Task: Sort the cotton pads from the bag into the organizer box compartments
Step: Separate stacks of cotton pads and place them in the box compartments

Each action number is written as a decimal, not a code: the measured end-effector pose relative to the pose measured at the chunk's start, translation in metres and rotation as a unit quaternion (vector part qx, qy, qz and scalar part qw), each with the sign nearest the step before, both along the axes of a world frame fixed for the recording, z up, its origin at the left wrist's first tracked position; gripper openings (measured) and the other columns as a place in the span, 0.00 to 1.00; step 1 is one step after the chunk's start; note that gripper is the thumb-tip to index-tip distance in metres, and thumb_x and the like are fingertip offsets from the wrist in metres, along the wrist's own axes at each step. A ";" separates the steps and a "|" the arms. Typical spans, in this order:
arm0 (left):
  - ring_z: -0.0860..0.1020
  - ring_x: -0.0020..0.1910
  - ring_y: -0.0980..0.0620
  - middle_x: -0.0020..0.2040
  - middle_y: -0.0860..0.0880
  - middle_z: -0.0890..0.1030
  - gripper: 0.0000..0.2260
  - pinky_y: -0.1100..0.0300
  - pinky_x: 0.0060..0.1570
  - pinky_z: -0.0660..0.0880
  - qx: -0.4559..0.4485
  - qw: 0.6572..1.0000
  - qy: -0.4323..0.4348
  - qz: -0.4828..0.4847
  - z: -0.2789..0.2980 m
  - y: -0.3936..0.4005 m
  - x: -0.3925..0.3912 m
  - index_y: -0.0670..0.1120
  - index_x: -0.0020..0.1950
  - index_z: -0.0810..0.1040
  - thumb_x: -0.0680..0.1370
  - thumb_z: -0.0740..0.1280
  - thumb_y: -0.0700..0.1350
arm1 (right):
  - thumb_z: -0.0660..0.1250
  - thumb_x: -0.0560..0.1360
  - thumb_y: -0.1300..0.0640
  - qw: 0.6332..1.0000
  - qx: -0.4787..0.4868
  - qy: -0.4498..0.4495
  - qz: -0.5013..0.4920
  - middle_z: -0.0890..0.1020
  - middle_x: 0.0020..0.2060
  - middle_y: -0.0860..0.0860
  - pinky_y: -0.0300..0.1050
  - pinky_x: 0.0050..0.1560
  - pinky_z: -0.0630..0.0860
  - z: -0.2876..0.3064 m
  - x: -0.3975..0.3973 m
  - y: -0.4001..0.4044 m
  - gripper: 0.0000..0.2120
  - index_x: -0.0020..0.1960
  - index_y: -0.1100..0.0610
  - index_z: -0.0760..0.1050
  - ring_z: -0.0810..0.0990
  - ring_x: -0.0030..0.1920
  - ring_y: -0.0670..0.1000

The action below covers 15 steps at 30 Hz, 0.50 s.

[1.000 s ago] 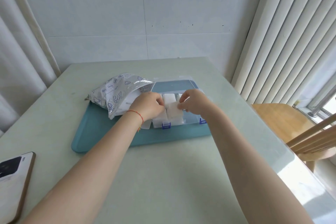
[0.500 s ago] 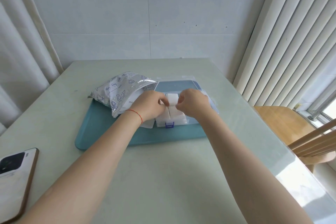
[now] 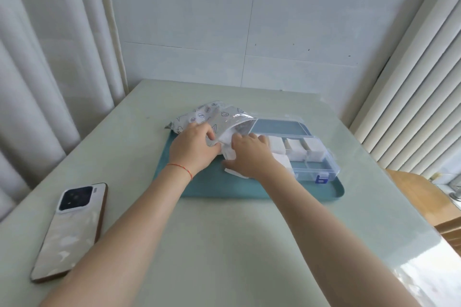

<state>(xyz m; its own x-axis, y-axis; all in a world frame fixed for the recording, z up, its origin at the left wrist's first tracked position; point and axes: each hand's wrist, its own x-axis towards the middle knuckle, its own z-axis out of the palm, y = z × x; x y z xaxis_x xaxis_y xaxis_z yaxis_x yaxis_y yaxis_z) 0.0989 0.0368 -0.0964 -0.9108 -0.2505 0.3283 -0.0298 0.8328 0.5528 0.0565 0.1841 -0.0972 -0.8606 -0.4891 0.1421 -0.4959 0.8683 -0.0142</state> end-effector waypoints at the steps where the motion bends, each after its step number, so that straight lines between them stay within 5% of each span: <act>1: 0.76 0.44 0.46 0.44 0.52 0.73 0.06 0.55 0.43 0.74 0.010 1.000 -0.003 0.003 -0.001 0.000 0.001 0.51 0.45 0.76 0.72 0.71 0.50 | 0.69 0.71 0.39 1.000 0.003 0.004 -0.005 0.78 0.52 0.53 0.52 0.59 0.63 -0.001 -0.001 -0.002 0.26 0.58 0.57 0.69 0.73 0.58 0.56; 4: 0.76 0.42 0.48 0.40 0.54 0.75 0.03 0.57 0.40 0.72 0.027 0.999 -0.017 0.010 -0.001 0.000 0.004 0.52 0.43 0.76 0.73 0.69 0.50 | 0.68 0.72 0.39 1.000 0.018 0.009 -0.015 0.79 0.51 0.52 0.51 0.62 0.63 -0.004 -0.003 -0.006 0.25 0.58 0.56 0.70 0.73 0.58 0.55; 8: 0.76 0.41 0.48 0.36 0.56 0.74 0.03 0.58 0.40 0.73 0.058 0.998 -0.013 0.009 -0.001 -0.003 0.005 0.53 0.40 0.76 0.72 0.69 0.48 | 0.64 0.74 0.54 0.999 0.012 0.033 -0.019 0.81 0.48 0.52 0.50 0.60 0.62 -0.004 -0.006 -0.009 0.10 0.53 0.55 0.74 0.75 0.56 0.56; 15: 0.75 0.35 0.52 0.33 0.54 0.76 0.02 0.59 0.37 0.73 0.096 0.995 0.002 0.003 -0.002 -0.001 0.006 0.51 0.40 0.79 0.72 0.68 0.47 | 0.63 0.73 0.59 0.999 0.029 0.031 -0.025 0.81 0.47 0.52 0.50 0.60 0.62 -0.005 -0.006 -0.009 0.09 0.53 0.55 0.73 0.76 0.55 0.56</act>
<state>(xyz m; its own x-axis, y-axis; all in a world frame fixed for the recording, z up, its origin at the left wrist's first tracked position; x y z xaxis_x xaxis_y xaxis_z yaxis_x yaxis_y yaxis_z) 0.1047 0.0356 -0.0980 -0.9078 -0.3147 0.2772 -0.0321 0.7112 0.7022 0.0504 0.1753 -0.1022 -0.8745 -0.4545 0.1692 -0.4500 0.8906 0.0666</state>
